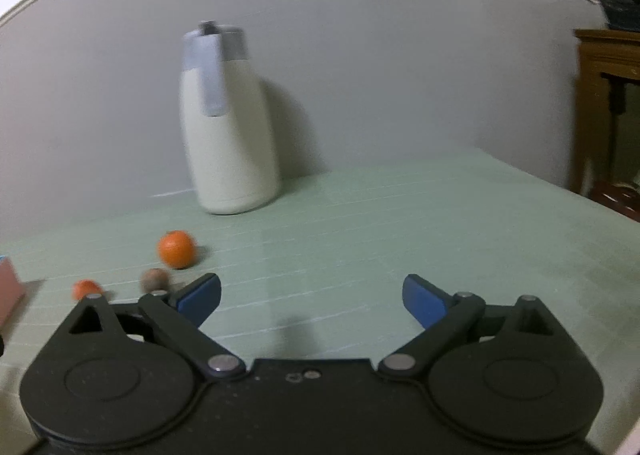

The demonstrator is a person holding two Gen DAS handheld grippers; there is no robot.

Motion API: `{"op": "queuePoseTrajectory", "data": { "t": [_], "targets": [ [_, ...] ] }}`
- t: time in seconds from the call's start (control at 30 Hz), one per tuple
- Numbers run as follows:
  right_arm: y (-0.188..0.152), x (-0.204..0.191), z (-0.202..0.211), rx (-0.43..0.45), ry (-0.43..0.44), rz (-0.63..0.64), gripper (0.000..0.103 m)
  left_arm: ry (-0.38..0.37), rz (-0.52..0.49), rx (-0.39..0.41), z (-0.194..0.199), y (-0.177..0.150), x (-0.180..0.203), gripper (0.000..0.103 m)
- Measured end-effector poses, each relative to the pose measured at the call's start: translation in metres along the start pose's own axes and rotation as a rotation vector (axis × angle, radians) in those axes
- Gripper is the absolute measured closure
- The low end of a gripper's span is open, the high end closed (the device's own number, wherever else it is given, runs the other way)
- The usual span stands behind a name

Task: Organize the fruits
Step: 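Move the left tool to the small kumquat and grasp it, then carry the kumquat in the left tool over the red box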

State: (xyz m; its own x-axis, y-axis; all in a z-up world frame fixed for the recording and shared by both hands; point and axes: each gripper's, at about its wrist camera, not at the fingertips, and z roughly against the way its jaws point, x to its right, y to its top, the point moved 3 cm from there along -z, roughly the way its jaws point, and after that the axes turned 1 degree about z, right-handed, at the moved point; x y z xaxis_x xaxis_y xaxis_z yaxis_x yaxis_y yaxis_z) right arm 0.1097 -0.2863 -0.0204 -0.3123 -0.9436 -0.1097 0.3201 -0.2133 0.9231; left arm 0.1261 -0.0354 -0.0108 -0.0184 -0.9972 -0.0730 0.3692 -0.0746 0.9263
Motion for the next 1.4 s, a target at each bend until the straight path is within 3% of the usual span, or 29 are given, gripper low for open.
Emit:
{"op": "queuePoseTrajectory", "data": {
  "t": [0.4,0.53,0.7,0.77,1.03,1.4],
  "targets": [
    [-0.002,0.030,0.000,-0.005,-0.014,-0.039,0.005,-0.096,-0.002,-0.098,-0.043,0.005,0.038,0.007],
    [-0.003,0.033,0.000,-0.007,-0.015,-0.047,0.005,-0.150,0.016,-0.160,-0.058,0.005,0.043,0.036],
    [-0.002,0.035,0.001,-0.009,-0.017,-0.062,0.005,-0.154,0.050,-0.202,-0.065,0.002,0.042,0.039],
    [-0.002,0.034,0.000,-0.011,-0.016,-0.061,0.005,-0.159,0.053,-0.215,-0.067,0.001,0.042,0.053],
    [-0.003,0.031,-0.002,-0.022,-0.005,-0.057,0.004,-0.169,0.041,-0.231,-0.068,-0.001,0.045,0.080],
    [-0.003,0.030,-0.002,-0.027,-0.012,-0.045,0.005,-0.162,0.032,-0.183,-0.059,0.002,0.044,0.080]
  ]
}}
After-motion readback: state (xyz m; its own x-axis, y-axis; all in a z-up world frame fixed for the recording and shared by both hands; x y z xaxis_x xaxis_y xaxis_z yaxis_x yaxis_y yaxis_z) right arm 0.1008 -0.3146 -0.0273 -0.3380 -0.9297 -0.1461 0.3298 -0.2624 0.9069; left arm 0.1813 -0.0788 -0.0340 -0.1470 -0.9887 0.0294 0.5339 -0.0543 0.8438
